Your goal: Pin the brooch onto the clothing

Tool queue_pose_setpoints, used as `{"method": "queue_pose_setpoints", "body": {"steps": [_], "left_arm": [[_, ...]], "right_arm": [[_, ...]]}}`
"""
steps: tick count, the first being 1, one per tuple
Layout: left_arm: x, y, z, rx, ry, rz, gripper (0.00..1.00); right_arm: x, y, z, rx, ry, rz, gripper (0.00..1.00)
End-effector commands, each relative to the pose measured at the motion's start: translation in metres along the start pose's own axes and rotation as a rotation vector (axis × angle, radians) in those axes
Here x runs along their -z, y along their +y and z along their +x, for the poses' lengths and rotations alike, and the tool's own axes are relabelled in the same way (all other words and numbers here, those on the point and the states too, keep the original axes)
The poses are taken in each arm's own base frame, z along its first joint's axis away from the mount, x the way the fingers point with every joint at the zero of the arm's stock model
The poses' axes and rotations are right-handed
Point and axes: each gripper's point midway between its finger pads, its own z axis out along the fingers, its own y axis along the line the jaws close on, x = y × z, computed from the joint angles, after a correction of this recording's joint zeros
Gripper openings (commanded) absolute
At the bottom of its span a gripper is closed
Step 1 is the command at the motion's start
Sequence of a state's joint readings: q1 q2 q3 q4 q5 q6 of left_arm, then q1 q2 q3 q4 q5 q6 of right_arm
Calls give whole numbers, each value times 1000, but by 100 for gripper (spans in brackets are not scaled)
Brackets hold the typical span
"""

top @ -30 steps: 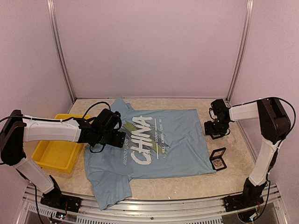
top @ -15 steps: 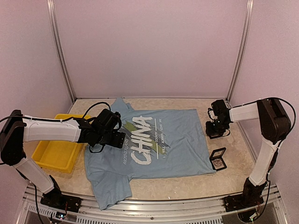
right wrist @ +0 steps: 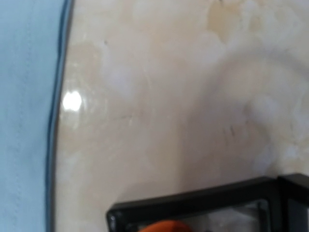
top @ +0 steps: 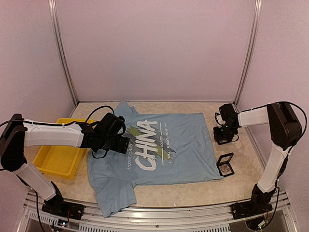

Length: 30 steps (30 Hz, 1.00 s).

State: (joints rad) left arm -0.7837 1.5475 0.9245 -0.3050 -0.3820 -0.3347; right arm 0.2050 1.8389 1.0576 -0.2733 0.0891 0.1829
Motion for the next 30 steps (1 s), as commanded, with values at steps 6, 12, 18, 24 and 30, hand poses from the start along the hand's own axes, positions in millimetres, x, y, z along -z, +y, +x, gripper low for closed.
{"method": "queue_pose_setpoints", "body": {"steps": [6,12,18,24,30], "left_arm": [[1,2,-6,4,-8,-4,86],[0,1,-5,2,-5,0,86],[0,2,-3,-1,-3,-5,86],[1,2,-4,0,-7,-1,86],[1,2,-4,-2,-6,0,86]], "right_arm": [[18,-2,4,-3,12,-14,34],[23,-3,1,1,18,-9,27],[20,-5,6,2,38,5,20],[24,-6,6,7,43,18,15],[30,-7,2,20,31,49,5]]}}
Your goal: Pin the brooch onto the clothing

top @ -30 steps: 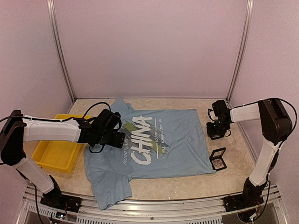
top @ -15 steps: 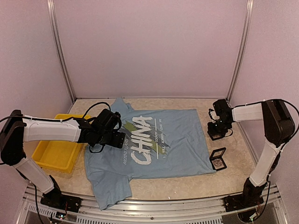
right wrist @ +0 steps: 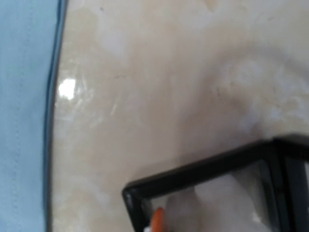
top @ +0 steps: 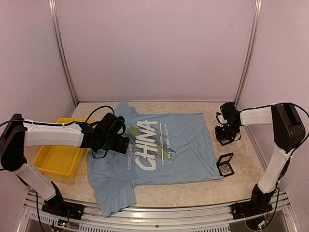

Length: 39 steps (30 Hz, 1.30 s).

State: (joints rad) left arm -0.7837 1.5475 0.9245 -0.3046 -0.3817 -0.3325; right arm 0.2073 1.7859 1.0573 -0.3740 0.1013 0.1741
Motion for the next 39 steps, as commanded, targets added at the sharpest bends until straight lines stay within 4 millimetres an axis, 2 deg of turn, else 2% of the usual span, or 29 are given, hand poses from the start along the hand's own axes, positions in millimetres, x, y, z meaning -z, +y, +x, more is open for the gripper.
{"method": "queue_pose_setpoints", "body": {"steps": [1,6,11,13,17,20,22,24,26,28,31,32,35,39], "left_arm": [[1,2,-4,0,-6,0,86],[2,2,-4,2,-12,2,86],[5,2,-7,4,-22,11,86],[8,0,-11,6,-37,24,86],[21,-6,-28,4,-97,76,86],[42,-22,-46,-24,-174,191,86],[64,-38,-60,-54,-255,297,86],[97,-57,-76,-97,-362,421,86],[139,-77,-89,-155,-492,546,86],[173,-96,-93,-224,-583,648,86],[216,-117,-96,-305,-690,761,86],[236,-127,-101,-355,-723,819,86],[251,-136,-105,-381,-711,886,85],[258,-143,-106,-397,-708,939,81]], "right_arm": [[15,-3,-8,7,-17,36,4],[18,-3,-11,23,-14,62,0],[27,0,-17,48,-18,58,0],[36,10,-24,83,-29,31,0],[69,51,-45,234,-82,-49,0],[112,113,-57,402,-176,-251,0],[153,166,-59,512,-259,-459,0],[207,218,-54,612,-352,-705,0],[265,256,-46,701,-446,-926,0],[313,281,-37,767,-526,-1100,0],[373,303,-18,862,-617,-1314,0],[397,315,-7,921,-649,-1381,0],[409,326,1,965,-657,-1390,0],[415,332,8,972,-654,-1412,0]]}}
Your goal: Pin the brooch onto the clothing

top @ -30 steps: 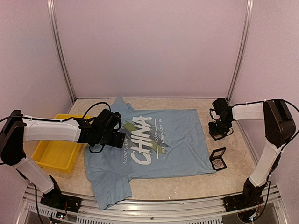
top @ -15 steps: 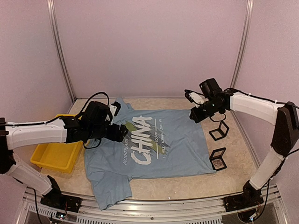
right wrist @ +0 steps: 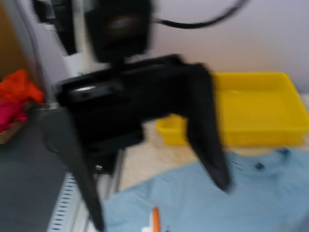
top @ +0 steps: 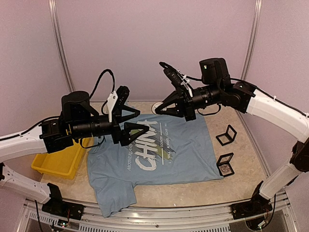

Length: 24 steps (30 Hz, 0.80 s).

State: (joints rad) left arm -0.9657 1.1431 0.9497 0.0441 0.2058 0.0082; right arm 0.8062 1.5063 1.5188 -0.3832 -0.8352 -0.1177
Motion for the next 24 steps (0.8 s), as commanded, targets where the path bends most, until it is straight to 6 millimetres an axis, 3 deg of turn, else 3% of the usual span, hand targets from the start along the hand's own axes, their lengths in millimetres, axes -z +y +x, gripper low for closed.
{"method": "queue_pose_setpoints", "body": {"steps": [1,7,12,18,24], "left_arm": [[-1,-19,-19,-38,-38,109,79],[-4,-16,-35,-24,-99,108,52],[-4,-24,-47,19,-163,160,39],[-3,-25,-57,27,-236,167,38],[-5,-25,-54,18,-234,173,14]], "right_arm": [[-6,21,-13,44,-36,-81,0],[-11,30,-20,70,-67,-101,0],[-12,34,-20,77,-85,-106,0],[-11,38,-23,84,-123,-112,0],[-11,39,-23,88,-134,-121,0]]}}
